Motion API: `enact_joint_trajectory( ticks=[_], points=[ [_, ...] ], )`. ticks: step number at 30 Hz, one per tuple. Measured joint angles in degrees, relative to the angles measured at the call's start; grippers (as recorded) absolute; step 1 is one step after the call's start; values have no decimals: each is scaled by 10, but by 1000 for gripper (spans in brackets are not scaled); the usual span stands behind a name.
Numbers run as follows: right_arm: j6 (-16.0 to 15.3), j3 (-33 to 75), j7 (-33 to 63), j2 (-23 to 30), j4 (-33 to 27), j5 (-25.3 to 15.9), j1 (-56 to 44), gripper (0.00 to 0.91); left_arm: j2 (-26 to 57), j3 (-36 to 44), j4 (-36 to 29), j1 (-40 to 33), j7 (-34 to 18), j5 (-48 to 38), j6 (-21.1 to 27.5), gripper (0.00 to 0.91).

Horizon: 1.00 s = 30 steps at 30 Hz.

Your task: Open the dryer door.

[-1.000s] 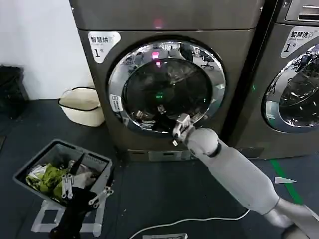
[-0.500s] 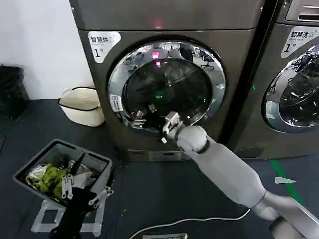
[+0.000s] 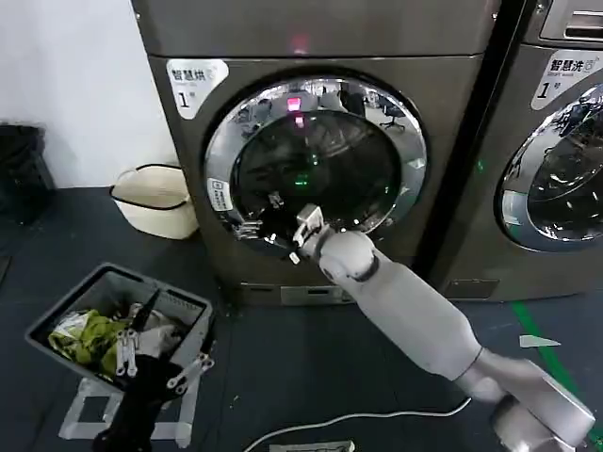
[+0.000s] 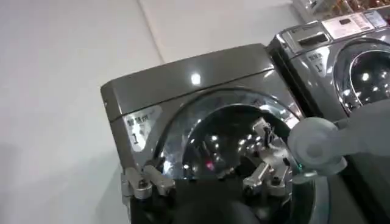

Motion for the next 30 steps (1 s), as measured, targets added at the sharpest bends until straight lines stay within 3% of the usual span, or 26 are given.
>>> enact_joint_trajectory(
  ticks=[30],
  points=[
    [20, -18, -19, 55, -94, -14, 41, 907, 0, -6, -7, 7, 0, -2, -4, 907]
  ],
)
